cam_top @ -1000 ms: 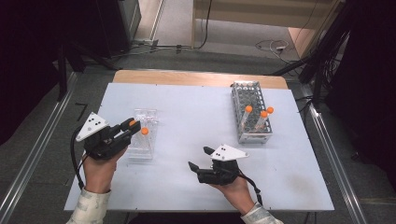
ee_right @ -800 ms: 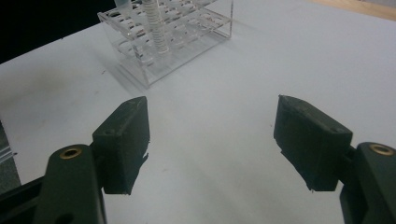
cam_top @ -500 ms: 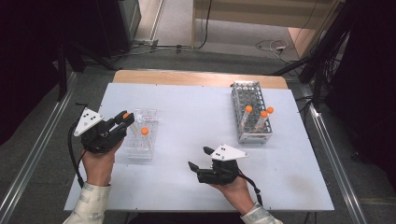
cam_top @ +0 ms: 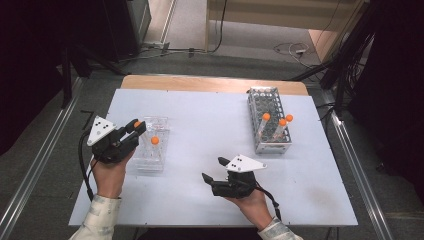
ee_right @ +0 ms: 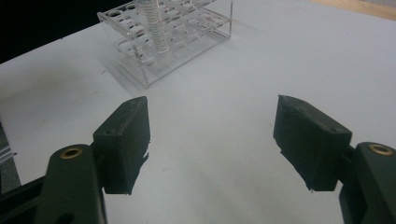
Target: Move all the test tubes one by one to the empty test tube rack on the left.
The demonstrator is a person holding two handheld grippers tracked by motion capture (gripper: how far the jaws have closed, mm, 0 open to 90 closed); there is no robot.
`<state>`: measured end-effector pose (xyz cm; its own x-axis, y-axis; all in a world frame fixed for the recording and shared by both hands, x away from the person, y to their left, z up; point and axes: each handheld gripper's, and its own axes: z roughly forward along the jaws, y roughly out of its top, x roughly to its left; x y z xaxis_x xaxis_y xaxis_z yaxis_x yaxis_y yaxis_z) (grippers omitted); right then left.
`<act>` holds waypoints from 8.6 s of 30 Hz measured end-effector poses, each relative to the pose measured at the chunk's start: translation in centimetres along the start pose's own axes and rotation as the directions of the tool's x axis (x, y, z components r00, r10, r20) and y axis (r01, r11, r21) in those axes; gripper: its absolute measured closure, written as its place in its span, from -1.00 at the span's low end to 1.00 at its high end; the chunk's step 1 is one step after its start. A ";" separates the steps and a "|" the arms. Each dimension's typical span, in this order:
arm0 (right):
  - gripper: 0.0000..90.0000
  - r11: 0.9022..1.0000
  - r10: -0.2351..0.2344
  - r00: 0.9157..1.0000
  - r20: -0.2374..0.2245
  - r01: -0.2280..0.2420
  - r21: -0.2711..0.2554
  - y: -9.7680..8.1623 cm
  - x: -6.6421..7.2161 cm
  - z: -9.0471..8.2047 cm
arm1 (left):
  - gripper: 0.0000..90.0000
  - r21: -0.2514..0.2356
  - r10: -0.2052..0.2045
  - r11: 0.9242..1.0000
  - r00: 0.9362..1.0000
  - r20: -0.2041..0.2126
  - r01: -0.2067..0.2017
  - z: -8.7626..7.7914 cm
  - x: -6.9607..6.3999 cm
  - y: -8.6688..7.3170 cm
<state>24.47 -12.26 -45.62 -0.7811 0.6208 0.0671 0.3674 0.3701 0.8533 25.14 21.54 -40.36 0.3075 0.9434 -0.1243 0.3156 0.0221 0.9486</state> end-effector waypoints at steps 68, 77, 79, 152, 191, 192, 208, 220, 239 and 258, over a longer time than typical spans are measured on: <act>-0.40 0.994 0.091 0.982 0.164 -0.080 -0.074 0.3 -5.2 -2.9 | -0.54 0.037 -0.008 0.999 0.996 0.091 0.004 0.1 -3.9 -1.4; -0.38 0.989 0.133 0.956 0.263 -0.110 -0.102 0.1 -7.7 -4.2 | -0.55 0.041 -0.005 0.999 0.991 0.131 0.000 -0.1 -4.8 -1.1; -0.38 0.987 0.143 0.948 0.286 -0.115 -0.111 0.0 -8.3 -4.5 | -0.55 0.044 -0.007 0.999 0.990 0.139 0.001 -0.1 -4.9 -1.1; 0.59 0.955 0.248 0.803 0.541 -0.108 -0.277 1.5 -15.0 -8.3 | -0.67 0.074 0.025 0.997 0.987 0.162 -0.037 0.5 -6.6 -1.5; 0.60 0.961 0.208 0.877 0.433 -0.100 -0.258 2.0 -11.6 -9.1 | -0.67 0.063 0.027 0.997 0.986 0.162 -0.038 0.1 -6.7 -1.3; 0.60 0.961 0.206 0.879 0.430 -0.100 -0.257 2.0 -11.5 -9.1 | -0.67 0.062 0.027 0.997 0.986 0.163 -0.037 0.1 -6.7 -1.3; 0.60 0.972 0.153 0.922 0.357 -0.076 -0.221 2.3 -9.0 -7.2 | -0.67 0.067 0.035 0.997 0.985 0.171 -0.047 0.1 -7.0 -1.4; 0.60 0.984 0.088 0.957 0.277 -0.041 -0.172 2.2 -6.3 -5.1 | -0.66 0.069 0.039 0.996 0.981 0.191 -0.053 0.1 -7.6 -1.4; 0.60 0.993 0.003 0.985 0.174 0.017 -0.115 1.9 -2.3 -2.3 | -0.66 0.088 0.064 0.992 0.965 0.253 -0.089 0.6 -9.7 -2.1; 0.60 0.997 -0.048 0.998 0.042 0.050 -0.060 1.4 1.6 0.3 | -0.01 0.098 0.085 0.987 0.929 0.359 -0.128 1.1 -11.7 -3.2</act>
<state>23.87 -10.48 -44.51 -0.7758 0.6310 0.0041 0.2967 0.3590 0.8849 21.51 10.08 -42.28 0.6351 0.7598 -0.1391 0.3600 -0.1318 0.9236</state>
